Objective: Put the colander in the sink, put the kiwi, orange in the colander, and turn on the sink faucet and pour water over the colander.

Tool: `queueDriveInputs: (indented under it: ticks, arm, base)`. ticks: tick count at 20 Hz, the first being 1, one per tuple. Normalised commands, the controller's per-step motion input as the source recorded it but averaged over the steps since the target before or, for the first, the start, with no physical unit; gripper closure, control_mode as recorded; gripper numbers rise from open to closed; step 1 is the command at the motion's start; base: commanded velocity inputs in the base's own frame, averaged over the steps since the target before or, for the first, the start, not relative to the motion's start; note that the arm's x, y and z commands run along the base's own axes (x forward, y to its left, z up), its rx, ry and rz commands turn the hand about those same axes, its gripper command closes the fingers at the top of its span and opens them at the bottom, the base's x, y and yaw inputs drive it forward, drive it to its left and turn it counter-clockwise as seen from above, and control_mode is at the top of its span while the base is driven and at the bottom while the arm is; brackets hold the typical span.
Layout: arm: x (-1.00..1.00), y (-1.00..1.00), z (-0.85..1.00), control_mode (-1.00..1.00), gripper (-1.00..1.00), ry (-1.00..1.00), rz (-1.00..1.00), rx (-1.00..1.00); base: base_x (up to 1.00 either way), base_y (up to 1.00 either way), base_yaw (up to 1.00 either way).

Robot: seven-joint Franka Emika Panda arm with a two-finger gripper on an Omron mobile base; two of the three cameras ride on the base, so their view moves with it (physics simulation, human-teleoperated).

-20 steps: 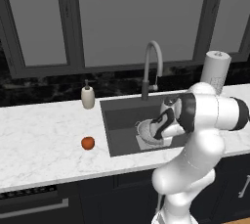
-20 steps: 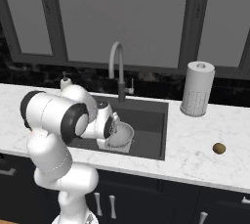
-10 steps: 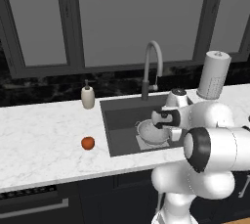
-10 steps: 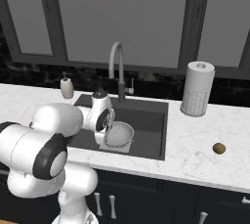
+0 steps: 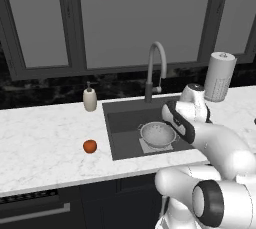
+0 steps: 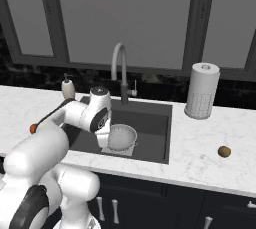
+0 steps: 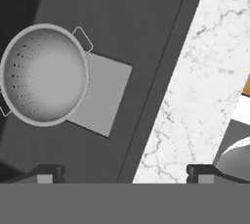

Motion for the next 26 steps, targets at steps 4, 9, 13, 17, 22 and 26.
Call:
queueDriveInputs:
  ticks: [4,9,13,17,22,26]
  arm:
    - [-0.42,0.27,0.73,-1.0,-1.0,0.03,0.35,0.03]
    - [-0.52,0.46,0.6,-1.0,-1.0,0.02,0.31,0.0]
    - [-0.41,0.45,0.64,-1.0,-1.0,0.02,0.27,0.0]
    - [-0.37,0.33,0.67,-1.0,-1.0,0.02,0.3,0.01]
    - [-0.3,0.36,0.52,-1.0,-1.0,0.01,0.32,0.01]
    - [-0.27,0.52,0.08,-1.0,-1.0,0.0,0.29,0.0]
  base:
    - [0.0,0.0,0.0]
    - [0.0,0.0,0.0]
    - [0.0,0.0,0.0]
    - [0.0,0.0,0.0]
    - [0.0,0.0,0.0]
    - [0.0,0.0,0.0]
